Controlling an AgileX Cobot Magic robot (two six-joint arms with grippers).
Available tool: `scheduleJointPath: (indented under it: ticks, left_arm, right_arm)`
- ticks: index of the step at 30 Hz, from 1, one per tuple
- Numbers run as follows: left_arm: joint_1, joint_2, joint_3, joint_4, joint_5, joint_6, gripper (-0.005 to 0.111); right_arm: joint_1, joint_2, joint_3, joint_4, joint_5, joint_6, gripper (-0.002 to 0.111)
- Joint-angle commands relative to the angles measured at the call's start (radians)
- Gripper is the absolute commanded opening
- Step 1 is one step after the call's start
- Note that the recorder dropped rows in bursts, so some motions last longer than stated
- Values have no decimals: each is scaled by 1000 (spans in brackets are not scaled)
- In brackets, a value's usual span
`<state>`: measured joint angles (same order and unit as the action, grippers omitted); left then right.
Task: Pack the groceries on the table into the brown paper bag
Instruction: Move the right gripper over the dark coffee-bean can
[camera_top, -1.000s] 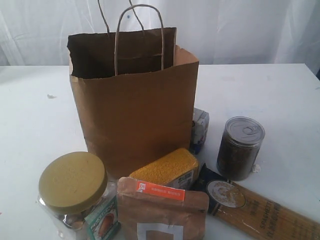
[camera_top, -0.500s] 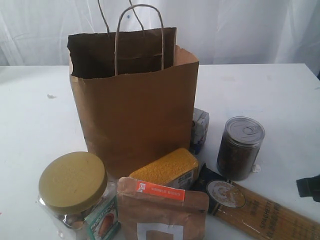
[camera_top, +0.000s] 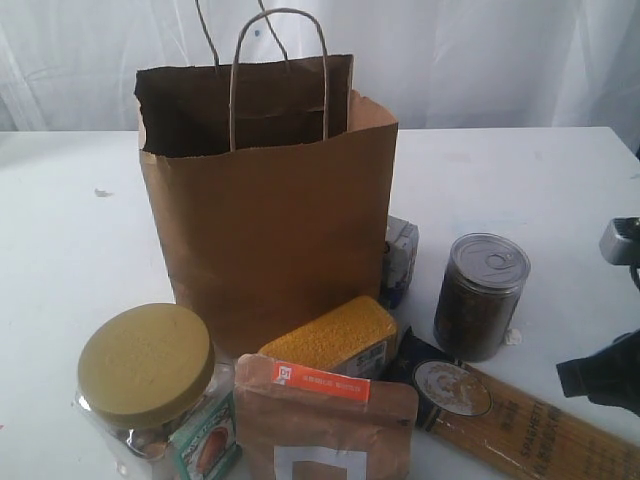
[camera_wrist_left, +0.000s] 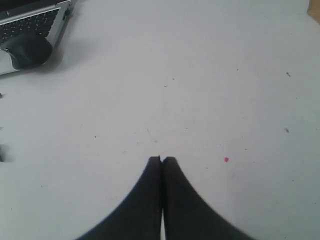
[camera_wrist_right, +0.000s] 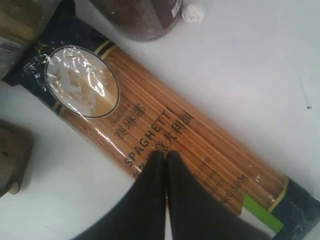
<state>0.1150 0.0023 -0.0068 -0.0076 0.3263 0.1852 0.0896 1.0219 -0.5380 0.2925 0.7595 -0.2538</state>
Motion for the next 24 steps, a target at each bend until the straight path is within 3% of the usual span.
scheduleJointPath:
  ticks: [1, 17, 24]
  left_arm:
    - [1, -2, 7, -6, 15, -1, 0]
    - [1, -2, 7, -6, 15, -1, 0]
    - [1, -2, 7, -6, 15, -1, 0]
  right_arm:
    - [3, 3, 43, 31, -6, -9, 0]
    - [3, 3, 49, 155, 24, -36, 0]
    - [3, 3, -42, 443, 107, -481, 0]
